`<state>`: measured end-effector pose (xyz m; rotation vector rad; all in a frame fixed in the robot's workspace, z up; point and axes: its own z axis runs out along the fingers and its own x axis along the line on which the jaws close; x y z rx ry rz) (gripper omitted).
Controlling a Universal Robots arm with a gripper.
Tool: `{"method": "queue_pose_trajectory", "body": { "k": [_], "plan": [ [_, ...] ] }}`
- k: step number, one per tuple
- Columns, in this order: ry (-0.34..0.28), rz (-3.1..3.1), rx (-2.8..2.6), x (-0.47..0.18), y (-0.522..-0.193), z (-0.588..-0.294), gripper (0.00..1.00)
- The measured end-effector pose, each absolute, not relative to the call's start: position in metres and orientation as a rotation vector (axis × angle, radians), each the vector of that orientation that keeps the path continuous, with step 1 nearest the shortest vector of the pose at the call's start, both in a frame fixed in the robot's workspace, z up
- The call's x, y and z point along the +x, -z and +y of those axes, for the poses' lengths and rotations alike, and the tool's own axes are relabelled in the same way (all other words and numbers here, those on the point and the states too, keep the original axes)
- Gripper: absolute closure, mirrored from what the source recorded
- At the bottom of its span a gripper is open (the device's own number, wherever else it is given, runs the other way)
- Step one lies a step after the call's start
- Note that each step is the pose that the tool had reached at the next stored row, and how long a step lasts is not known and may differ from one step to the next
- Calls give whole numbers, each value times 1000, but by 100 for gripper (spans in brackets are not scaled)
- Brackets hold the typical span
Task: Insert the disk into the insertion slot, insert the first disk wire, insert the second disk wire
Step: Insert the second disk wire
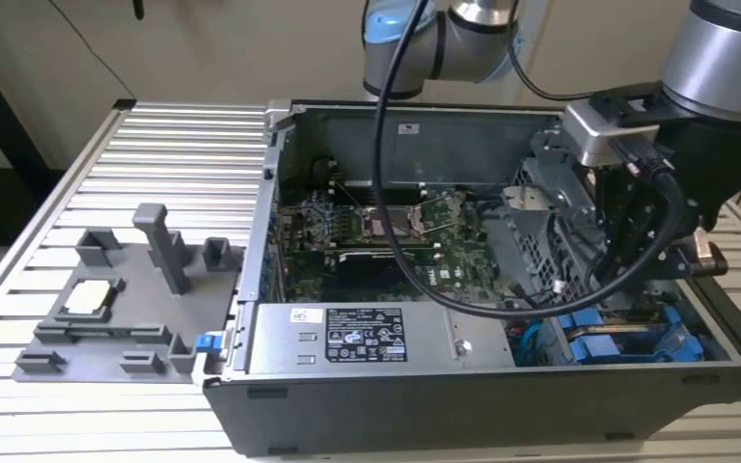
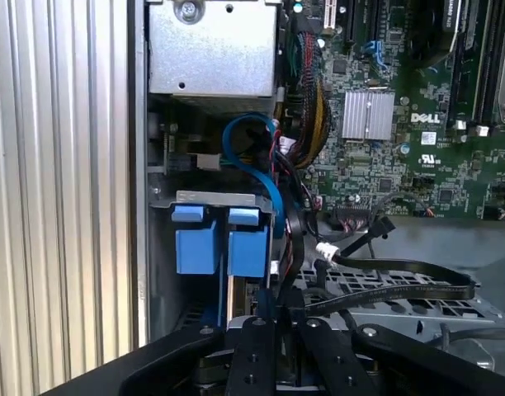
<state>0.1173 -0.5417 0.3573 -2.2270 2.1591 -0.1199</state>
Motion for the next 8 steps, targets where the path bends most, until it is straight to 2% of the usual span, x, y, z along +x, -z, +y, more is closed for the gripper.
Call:
{"method": "queue_pose_trajectory", "body": {
  "k": [8],
  "plan": [
    [46, 2189, -2252, 129, -357, -543, 84]
  ]
}}
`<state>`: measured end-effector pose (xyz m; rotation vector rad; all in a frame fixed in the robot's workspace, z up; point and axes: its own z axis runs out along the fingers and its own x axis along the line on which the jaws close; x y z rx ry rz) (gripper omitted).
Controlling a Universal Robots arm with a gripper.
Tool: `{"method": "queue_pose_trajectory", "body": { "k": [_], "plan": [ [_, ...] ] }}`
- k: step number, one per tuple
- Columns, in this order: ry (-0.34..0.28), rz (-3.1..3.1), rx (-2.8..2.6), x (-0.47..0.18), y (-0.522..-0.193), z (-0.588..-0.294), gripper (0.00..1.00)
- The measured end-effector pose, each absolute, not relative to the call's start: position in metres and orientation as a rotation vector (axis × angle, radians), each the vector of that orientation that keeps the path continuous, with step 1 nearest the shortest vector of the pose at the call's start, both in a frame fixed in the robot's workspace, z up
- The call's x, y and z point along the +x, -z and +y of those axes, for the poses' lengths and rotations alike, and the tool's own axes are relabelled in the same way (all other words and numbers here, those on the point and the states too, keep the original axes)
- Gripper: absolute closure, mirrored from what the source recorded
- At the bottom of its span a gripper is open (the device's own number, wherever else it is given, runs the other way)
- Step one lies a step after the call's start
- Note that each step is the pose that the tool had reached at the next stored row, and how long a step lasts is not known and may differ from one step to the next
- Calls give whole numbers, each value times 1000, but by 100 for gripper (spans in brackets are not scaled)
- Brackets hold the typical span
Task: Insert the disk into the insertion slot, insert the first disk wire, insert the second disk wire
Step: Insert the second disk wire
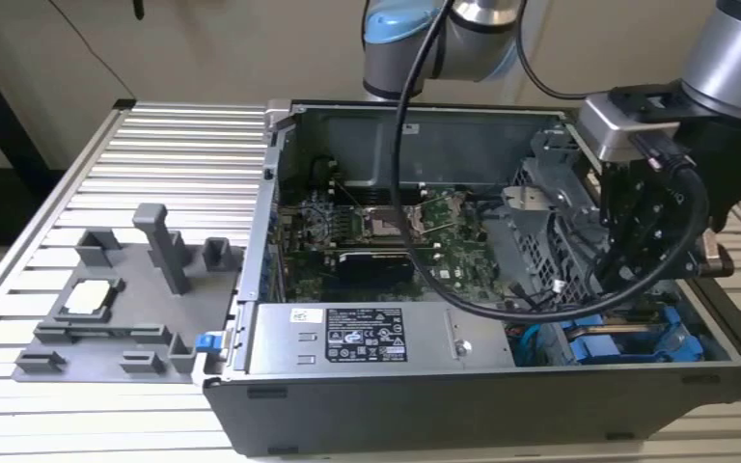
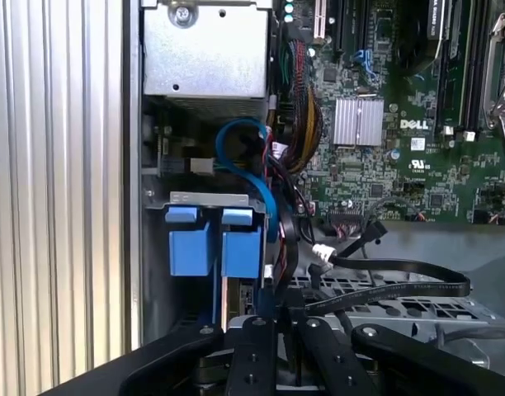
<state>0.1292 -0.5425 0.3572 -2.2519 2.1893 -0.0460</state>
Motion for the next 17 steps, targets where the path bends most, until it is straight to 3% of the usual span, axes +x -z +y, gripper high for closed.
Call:
{"method": "queue_pose_trajectory", "body": {
  "k": [8, 17],
  "plan": [
    [-32, 2222, -2287, 146, -357, -545, 84],
    [-61, 2231, -2294, 150, -356, -563, 84]
  ]
}}
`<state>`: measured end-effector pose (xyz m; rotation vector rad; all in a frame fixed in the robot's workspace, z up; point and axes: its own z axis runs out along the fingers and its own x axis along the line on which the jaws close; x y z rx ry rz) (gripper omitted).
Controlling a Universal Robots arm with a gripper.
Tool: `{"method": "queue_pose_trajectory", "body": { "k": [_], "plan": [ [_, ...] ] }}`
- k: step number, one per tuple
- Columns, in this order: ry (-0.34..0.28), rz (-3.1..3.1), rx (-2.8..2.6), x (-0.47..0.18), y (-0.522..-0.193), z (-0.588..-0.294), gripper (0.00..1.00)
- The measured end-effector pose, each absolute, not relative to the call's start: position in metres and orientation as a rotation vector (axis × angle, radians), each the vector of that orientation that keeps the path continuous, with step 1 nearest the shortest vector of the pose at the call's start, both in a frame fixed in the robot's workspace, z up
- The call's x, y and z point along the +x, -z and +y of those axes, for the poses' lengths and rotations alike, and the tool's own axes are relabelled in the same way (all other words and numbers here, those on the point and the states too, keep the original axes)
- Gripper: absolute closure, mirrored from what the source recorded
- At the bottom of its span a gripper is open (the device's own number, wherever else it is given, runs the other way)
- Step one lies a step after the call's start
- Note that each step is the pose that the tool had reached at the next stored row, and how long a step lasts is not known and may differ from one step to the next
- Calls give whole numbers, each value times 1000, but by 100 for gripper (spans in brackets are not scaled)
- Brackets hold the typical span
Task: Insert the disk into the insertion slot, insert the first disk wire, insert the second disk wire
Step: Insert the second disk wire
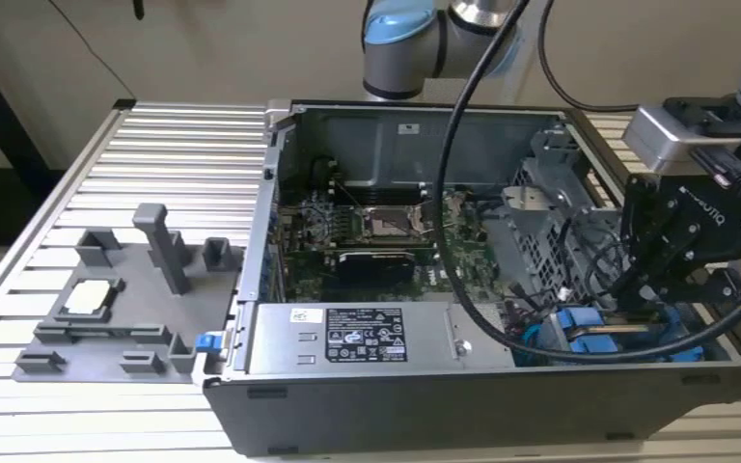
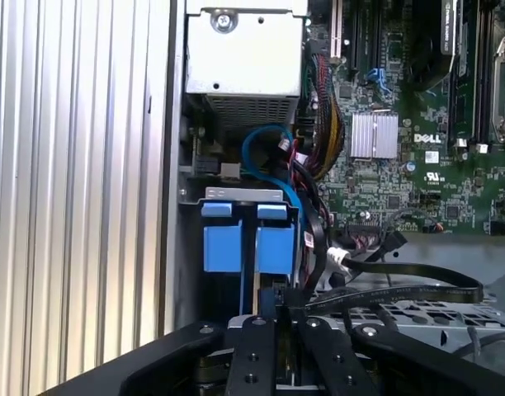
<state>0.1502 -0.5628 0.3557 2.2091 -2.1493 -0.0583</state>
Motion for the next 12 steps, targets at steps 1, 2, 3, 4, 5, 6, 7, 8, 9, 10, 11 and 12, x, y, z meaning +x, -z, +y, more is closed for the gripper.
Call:
{"method": "queue_pose_trajectory", "body": {
  "k": [1, 2, 3, 4, 5, 6, 7, 8, 9, 10, 11, 12],
  "plan": [
    [64, -2153, 2211, 150, -355, -563, 84],
    [71, -2158, 2211, 150, -355, -563, 84],
    [77, -2163, 2212, 150, -355, -563, 84],
    [83, -2168, 2212, 150, -354, -564, 84],
    [85, -2169, 2213, 151, -354, -564, 84],
    [87, -2168, 2212, 152, -355, -565, 84],
    [91, -2167, 2210, 154, -354, -566, 84],
    [96, -2165, 2208, 155, -354, -566, 84],
    [101, -2162, 2206, 157, -354, -567, 84],
    [104, -2161, 2204, 157, -354, -568, 84],
    [107, -2159, 2203, 158, -354, -568, 84],
    [110, -2158, 2202, 158, -353, -569, 84]
  ]
}}
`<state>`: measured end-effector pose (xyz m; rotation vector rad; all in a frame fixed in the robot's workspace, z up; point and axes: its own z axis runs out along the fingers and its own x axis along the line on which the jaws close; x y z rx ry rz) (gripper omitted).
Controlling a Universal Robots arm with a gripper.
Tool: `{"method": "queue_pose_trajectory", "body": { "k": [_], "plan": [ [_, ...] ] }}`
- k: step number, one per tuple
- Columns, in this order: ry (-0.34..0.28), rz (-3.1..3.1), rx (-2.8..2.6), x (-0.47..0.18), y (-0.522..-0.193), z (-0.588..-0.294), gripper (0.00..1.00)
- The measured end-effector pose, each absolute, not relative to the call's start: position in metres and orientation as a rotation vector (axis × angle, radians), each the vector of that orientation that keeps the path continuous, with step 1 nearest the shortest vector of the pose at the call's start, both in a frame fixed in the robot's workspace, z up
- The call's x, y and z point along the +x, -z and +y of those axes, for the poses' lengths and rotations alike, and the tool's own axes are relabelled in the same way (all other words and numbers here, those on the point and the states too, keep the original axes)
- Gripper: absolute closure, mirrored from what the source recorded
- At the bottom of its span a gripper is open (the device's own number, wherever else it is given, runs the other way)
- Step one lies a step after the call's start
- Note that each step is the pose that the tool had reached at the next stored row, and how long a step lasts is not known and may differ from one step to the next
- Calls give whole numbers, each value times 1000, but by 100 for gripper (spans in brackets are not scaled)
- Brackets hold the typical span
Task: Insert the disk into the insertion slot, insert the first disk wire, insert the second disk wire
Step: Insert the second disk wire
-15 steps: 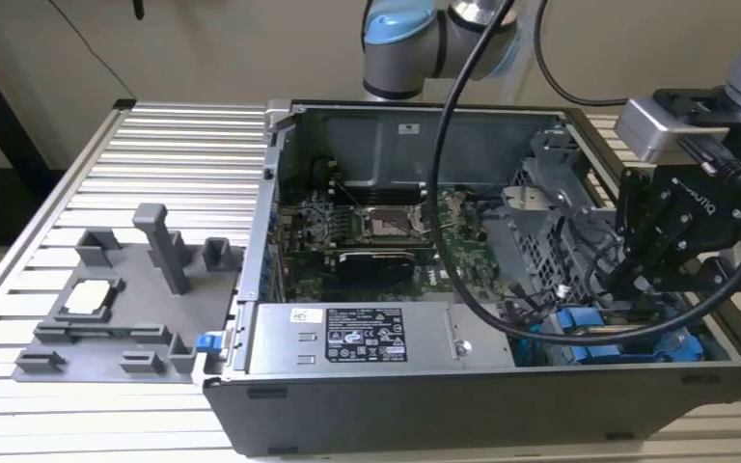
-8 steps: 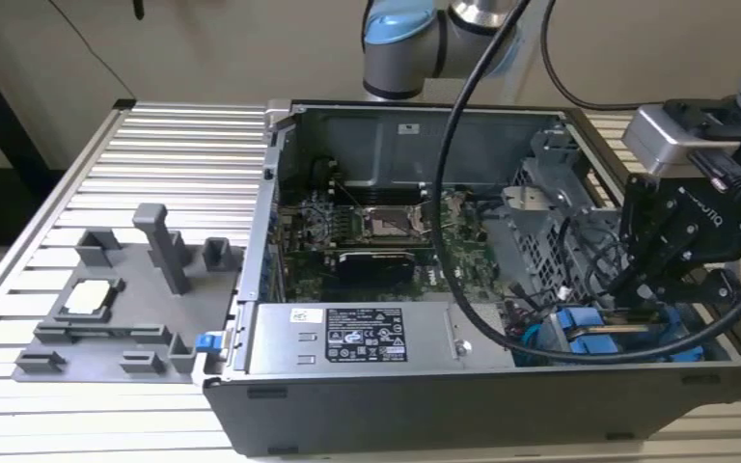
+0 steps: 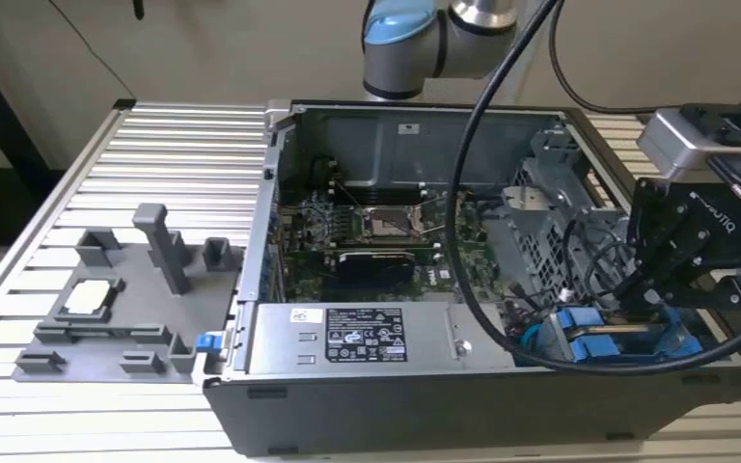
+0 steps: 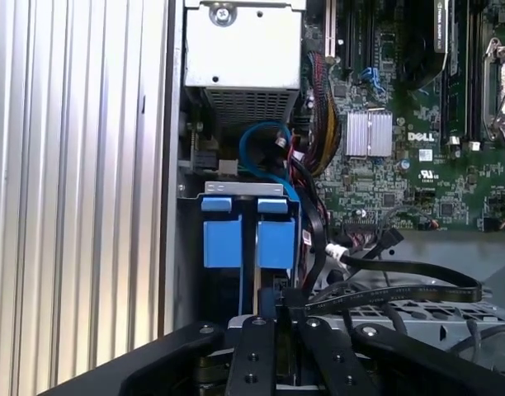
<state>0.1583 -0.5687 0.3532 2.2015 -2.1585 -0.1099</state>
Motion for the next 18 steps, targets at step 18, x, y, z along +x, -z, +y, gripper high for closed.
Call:
{"method": "queue_pose_trajectory", "body": {
  "k": [18],
  "plan": [
    [152, -2246, 2148, 160, -345, -569, 84]
  ]
}}
